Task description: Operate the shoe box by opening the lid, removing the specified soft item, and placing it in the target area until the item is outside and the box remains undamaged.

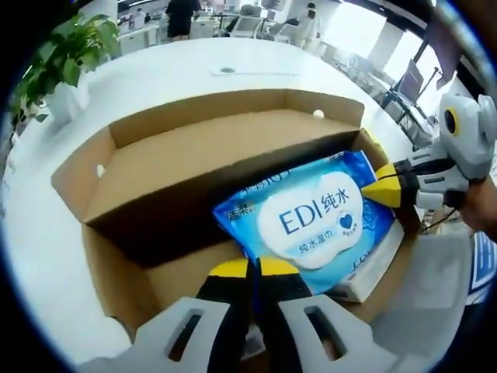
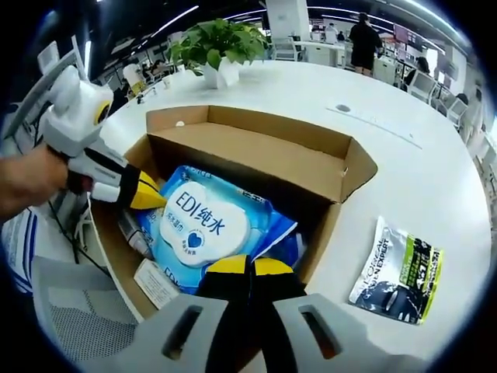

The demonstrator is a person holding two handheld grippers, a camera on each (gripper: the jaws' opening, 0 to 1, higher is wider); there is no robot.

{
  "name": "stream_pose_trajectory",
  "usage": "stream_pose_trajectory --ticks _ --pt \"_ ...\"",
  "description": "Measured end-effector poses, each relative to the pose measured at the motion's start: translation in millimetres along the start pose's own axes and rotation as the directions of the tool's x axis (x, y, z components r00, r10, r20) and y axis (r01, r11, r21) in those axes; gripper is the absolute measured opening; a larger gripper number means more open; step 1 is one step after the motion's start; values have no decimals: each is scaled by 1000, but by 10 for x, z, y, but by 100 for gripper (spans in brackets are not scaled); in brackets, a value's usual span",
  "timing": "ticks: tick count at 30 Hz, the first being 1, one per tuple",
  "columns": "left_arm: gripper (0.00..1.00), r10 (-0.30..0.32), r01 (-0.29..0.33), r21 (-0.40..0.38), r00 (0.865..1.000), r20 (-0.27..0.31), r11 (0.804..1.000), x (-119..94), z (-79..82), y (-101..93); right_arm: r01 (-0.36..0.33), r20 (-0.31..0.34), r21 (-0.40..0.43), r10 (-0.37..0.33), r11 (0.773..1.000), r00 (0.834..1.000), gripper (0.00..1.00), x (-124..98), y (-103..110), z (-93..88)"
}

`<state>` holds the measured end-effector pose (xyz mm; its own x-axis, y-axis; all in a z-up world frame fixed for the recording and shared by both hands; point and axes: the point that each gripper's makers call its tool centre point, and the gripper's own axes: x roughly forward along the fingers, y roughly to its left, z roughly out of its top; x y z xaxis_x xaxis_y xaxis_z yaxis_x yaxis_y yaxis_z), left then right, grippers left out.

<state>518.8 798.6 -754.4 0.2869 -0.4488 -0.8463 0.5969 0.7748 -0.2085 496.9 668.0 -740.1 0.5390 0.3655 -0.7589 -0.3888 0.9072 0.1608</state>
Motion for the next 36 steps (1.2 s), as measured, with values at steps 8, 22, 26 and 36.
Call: stream_pose_trajectory --ticks 8,22,26,36 --pt "0 -4 4 -11 1000 7 1000 -111 43 -23 -1 1 9 1 1000 1000 0 -51 28 26" --pt "0 0 0 -9 1000 28 1000 -426 133 -28 -21 23 3 21 1000 1000 0 -151 133 148" --pt "0 -1 1 -2 1000 29 1000 -470 153 -43 -24 35 3 24 1000 999 0 -207 145 197" --pt "0 -19 18 7 998 58 1000 -573 266 -193 -12 67 15 11 1000 998 0 -416 68 269"
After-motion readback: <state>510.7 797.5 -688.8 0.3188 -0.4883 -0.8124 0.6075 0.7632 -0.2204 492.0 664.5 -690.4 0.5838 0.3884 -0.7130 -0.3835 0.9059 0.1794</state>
